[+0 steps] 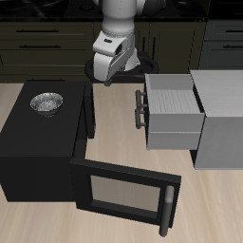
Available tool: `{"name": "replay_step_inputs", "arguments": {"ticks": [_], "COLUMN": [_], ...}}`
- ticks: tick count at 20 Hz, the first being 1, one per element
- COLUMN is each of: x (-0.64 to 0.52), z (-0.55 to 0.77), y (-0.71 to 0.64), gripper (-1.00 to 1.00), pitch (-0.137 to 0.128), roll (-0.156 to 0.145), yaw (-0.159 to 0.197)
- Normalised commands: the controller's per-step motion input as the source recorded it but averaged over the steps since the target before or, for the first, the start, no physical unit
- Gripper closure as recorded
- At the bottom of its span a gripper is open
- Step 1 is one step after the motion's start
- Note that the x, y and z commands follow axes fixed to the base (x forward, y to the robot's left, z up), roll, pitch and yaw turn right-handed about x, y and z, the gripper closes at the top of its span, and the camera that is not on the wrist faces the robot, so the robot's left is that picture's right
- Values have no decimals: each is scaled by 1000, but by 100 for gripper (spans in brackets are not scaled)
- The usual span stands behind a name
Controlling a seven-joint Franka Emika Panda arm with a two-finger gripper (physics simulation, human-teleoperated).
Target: Close the top drawer of the white cabinet
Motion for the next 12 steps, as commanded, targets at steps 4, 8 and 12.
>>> {"name": "replay_step_inputs", "arguments": {"ticks": [4, 8, 12], "x": [78, 156, 86], "z": [-88, -207, -247], "y": [-117, -166, -27], "gripper": [-100, -100, -100], "pitch": [1, -31, -4], "roll": [-10, -29, 11], "yaw": [20, 83, 46]}}
